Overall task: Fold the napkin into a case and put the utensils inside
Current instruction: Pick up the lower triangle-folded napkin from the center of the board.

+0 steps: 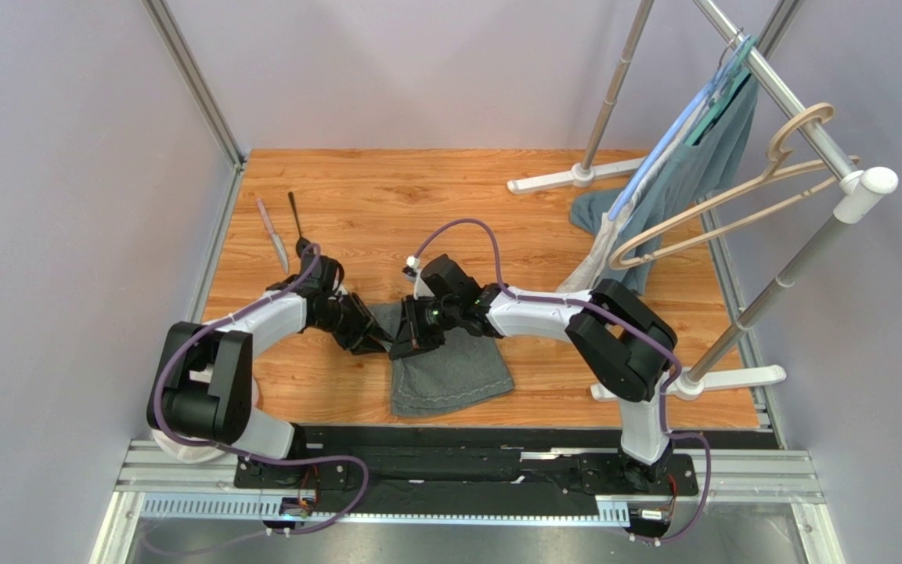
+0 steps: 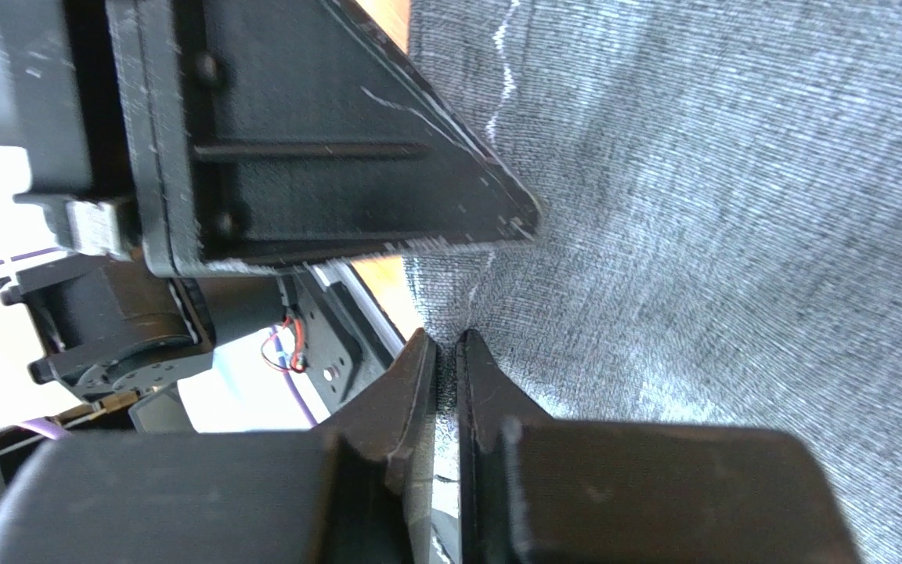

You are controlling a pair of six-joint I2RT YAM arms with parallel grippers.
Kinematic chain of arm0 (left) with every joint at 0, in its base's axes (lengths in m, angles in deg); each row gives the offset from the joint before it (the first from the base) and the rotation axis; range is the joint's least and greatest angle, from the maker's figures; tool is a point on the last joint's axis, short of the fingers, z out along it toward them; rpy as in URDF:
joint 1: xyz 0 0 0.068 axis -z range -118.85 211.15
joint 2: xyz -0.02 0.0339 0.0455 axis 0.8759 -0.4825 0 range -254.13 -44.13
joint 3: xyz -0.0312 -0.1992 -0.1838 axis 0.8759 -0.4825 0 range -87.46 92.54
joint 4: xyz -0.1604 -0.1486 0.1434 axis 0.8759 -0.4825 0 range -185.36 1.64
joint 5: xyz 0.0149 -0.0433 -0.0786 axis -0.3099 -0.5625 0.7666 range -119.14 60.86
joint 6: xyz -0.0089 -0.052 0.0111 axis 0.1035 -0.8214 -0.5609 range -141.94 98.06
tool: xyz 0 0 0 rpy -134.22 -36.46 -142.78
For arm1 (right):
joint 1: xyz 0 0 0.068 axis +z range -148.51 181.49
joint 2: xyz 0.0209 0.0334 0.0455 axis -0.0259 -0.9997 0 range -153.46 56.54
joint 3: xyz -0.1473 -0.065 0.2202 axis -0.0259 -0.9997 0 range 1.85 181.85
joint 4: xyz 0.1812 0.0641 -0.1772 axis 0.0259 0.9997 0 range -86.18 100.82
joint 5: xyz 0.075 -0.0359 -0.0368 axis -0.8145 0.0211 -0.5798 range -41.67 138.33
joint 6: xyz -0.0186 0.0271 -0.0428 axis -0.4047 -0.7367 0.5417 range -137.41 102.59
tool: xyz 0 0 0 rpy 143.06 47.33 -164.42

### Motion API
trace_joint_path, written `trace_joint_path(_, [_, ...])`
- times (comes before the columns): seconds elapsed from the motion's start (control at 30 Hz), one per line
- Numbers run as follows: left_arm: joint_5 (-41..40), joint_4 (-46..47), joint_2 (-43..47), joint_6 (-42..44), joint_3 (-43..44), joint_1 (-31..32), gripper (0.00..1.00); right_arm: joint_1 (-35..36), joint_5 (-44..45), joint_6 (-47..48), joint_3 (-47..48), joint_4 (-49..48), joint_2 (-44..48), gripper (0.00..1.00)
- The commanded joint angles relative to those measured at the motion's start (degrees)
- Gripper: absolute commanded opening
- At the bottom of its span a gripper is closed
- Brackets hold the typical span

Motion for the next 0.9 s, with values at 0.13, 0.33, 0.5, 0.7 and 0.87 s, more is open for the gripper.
trace_joint_path(0.13, [1.7,7.5,1.3,1.5,-2.2,0.8,0.09,-0.8,-1.2,3.2,1.4,2.6,1.7,0.28])
trace_joint_path(0.33, [1.1,7.7,1.8,2.2,-2.5,1.1,0.02,-4.6,-1.1,4.8,-0.4,6.3,5.7,0.51])
trace_joint_path(0.5, [0.6,7.0,3.1,2.2,-2.0,1.5,0.0,-8.1,-1.3,7.7,0.6,9.5,4.7,0.48])
trace_joint_path(0.7, [-1.1,5.0,4.9,1.5,-1.1,2.6,0.0,-9.1,1.2,11.4,3.2,13.0,0.7,0.15])
trace_joint_path(0.87, [-1.3,4.9,4.9,1.0,-0.7,3.3,0.0,-9.1,0.8,11.6,4.6,11.1,-2.6,0.0])
